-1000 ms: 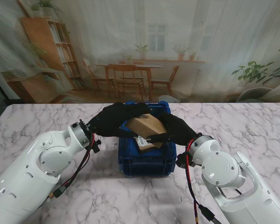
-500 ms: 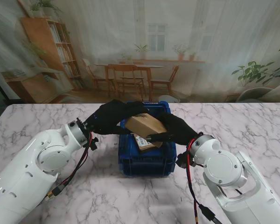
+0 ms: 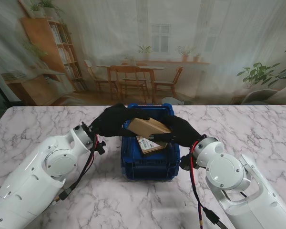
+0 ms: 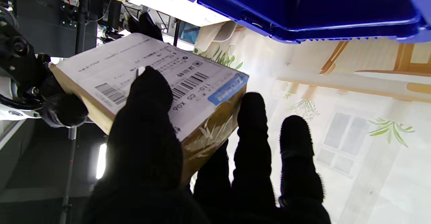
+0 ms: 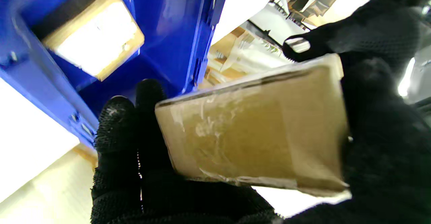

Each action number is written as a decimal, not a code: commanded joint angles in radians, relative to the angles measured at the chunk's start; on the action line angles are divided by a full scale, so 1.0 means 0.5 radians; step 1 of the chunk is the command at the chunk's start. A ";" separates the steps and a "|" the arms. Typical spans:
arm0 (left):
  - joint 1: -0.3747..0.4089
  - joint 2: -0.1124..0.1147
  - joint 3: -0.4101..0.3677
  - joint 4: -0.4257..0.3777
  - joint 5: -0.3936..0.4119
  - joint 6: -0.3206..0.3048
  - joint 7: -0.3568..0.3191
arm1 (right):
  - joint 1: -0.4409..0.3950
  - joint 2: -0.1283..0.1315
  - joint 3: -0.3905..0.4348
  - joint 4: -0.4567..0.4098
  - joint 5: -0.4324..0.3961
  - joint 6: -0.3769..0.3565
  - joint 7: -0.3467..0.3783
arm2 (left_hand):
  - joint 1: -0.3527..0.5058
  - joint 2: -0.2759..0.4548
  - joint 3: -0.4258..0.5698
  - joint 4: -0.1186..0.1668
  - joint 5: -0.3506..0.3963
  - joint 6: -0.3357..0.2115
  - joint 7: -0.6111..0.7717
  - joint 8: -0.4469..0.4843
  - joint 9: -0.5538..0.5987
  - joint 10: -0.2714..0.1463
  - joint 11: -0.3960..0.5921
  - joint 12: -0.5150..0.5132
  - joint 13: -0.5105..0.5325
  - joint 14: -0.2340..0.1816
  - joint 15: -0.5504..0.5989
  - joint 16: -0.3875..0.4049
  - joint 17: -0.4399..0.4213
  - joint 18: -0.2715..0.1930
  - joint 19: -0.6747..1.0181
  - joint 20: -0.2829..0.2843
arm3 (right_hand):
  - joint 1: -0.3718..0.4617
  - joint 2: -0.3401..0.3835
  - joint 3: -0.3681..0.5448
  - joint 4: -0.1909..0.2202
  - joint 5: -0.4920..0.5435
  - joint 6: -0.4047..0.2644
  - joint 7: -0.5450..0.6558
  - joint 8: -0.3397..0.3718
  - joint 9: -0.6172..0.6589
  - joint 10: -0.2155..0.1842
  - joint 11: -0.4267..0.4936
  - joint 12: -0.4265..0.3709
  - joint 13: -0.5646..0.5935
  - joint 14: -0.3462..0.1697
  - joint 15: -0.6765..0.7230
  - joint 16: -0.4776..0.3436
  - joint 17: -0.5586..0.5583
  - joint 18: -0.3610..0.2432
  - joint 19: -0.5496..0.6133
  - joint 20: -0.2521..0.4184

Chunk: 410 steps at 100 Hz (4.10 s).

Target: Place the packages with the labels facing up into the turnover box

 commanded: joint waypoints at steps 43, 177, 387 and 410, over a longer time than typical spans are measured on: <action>-0.093 -0.012 0.062 0.010 -0.291 0.216 -0.272 | -0.099 -0.062 0.039 0.058 -0.077 -0.152 -0.217 | 0.232 0.318 0.377 0.093 0.399 -0.084 0.576 0.047 0.531 -0.061 0.537 0.209 0.126 0.046 0.169 0.090 0.096 -0.033 0.145 0.039 | -0.099 0.529 -0.170 0.169 -0.227 -0.592 -0.150 -0.005 -0.378 -0.198 -0.253 -0.157 -0.424 -0.088 -0.082 -0.034 -0.414 -0.043 -0.044 0.067; -0.181 -0.002 0.123 0.053 -0.356 0.198 -0.362 | -0.099 -0.101 0.028 0.349 -0.432 -0.774 -0.643 | 0.208 0.306 0.464 0.081 0.400 -0.083 0.581 0.013 0.515 -0.047 0.535 0.193 0.107 0.055 0.156 0.074 0.061 -0.008 0.139 0.001 | 0.270 -0.051 0.555 -0.077 0.141 -1.099 0.815 0.297 0.351 -0.649 0.030 0.093 -0.256 -0.333 -0.329 -0.166 -0.499 -0.001 -0.415 -0.092; -0.363 0.025 0.417 0.140 0.779 0.497 0.153 | 0.053 -0.234 -0.057 0.146 0.455 0.217 -0.627 | -0.843 0.079 0.038 0.055 -0.611 0.588 -0.950 -1.050 -1.232 0.416 -0.059 -0.926 -1.123 0.139 -0.422 -0.663 -0.440 -0.315 -0.610 -0.501 | 0.803 0.208 0.517 -0.079 0.415 -0.909 1.019 -0.068 1.116 -0.568 0.230 0.084 0.260 -0.354 0.080 0.008 -0.615 0.188 -0.583 -0.147; -0.391 0.016 0.460 0.192 0.757 0.510 0.194 | 0.053 -0.238 -0.065 0.138 0.504 0.226 -0.621 | -0.363 0.196 0.157 0.167 -0.646 0.520 -0.802 -0.491 -1.114 0.306 0.145 -0.438 -0.974 0.051 -0.270 -0.351 -0.336 -0.391 -0.402 -0.274 | 0.807 0.214 0.524 -0.081 0.405 -0.886 1.020 -0.072 1.119 -0.574 0.233 0.079 0.267 -0.358 0.085 0.007 -0.614 0.188 -0.585 -0.145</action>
